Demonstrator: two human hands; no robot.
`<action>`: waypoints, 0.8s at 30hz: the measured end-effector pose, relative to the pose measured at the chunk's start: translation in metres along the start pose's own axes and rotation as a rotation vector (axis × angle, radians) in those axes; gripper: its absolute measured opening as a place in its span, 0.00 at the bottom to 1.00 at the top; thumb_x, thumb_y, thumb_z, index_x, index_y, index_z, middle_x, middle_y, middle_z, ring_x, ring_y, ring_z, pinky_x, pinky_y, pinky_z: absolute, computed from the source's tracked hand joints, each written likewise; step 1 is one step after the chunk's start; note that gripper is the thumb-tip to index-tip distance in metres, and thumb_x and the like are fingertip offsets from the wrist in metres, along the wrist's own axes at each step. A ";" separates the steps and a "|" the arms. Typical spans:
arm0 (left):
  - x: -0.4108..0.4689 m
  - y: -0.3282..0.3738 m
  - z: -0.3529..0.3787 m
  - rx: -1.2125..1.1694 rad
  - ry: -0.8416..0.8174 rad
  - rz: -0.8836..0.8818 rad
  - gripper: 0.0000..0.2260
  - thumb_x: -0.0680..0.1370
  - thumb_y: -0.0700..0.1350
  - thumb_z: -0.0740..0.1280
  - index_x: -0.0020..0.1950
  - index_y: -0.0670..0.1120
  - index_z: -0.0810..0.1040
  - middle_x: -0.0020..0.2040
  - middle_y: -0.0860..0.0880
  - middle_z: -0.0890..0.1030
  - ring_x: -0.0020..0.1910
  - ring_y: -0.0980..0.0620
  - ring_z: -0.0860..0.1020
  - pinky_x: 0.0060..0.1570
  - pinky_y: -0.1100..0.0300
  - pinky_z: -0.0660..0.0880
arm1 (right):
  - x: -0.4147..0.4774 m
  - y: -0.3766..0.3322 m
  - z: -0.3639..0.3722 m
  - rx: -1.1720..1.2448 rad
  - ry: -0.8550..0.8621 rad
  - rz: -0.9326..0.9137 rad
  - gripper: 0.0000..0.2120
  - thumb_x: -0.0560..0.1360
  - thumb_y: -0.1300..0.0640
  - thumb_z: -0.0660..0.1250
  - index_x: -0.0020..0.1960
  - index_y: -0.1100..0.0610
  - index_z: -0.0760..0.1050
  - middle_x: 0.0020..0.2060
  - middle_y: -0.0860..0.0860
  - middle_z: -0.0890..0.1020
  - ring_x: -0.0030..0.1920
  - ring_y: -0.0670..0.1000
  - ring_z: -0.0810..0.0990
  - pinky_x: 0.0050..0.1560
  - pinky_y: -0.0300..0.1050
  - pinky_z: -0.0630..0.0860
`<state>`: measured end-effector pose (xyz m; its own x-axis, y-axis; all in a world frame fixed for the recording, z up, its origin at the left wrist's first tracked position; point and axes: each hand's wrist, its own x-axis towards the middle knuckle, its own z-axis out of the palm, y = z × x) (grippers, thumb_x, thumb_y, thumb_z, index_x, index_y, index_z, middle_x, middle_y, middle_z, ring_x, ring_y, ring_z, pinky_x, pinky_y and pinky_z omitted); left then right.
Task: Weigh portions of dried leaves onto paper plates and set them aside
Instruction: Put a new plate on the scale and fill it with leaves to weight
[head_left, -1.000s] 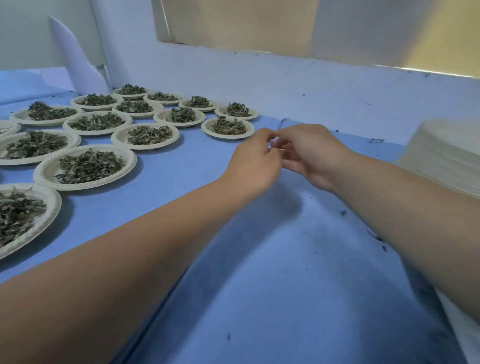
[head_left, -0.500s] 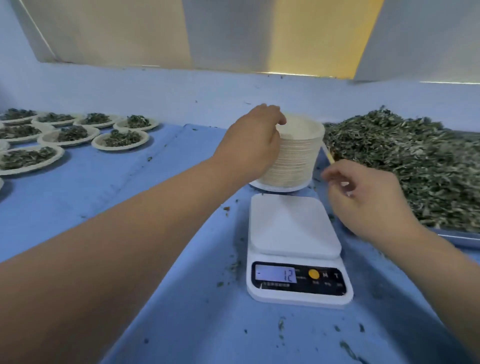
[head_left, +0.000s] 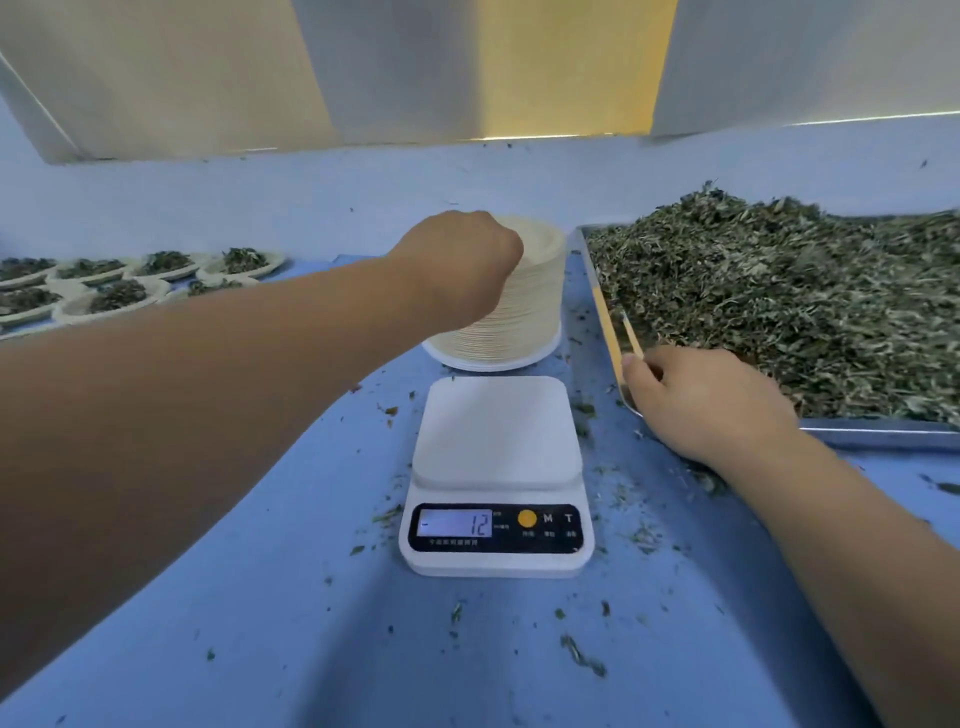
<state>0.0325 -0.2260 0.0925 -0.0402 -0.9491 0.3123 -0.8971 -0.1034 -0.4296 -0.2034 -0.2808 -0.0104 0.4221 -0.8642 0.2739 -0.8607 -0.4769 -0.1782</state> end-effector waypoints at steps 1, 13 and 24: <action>-0.001 0.001 -0.002 0.026 -0.007 0.015 0.06 0.79 0.36 0.59 0.48 0.45 0.74 0.35 0.47 0.65 0.30 0.48 0.65 0.29 0.56 0.59 | 0.000 0.001 0.000 -0.001 0.025 -0.008 0.24 0.82 0.36 0.47 0.47 0.49 0.75 0.34 0.49 0.77 0.33 0.51 0.75 0.30 0.43 0.65; 0.007 -0.005 -0.005 -0.044 0.035 0.086 0.15 0.84 0.45 0.59 0.38 0.44 0.70 0.34 0.47 0.68 0.40 0.40 0.75 0.32 0.57 0.60 | 0.004 0.005 0.006 -0.012 0.071 -0.025 0.26 0.81 0.38 0.47 0.39 0.50 0.75 0.32 0.49 0.77 0.34 0.51 0.74 0.39 0.47 0.67; 0.012 0.000 -0.011 0.002 0.004 0.067 0.10 0.79 0.37 0.59 0.39 0.41 0.72 0.35 0.45 0.71 0.38 0.41 0.74 0.31 0.56 0.63 | 0.010 0.005 0.006 -0.004 -0.103 0.042 0.28 0.79 0.31 0.43 0.53 0.47 0.75 0.45 0.50 0.77 0.46 0.57 0.76 0.45 0.53 0.70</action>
<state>0.0274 -0.2336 0.1057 -0.1021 -0.9527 0.2862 -0.8912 -0.0402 -0.4518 -0.2022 -0.2928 -0.0148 0.4121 -0.8955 0.1677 -0.8795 -0.4391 -0.1836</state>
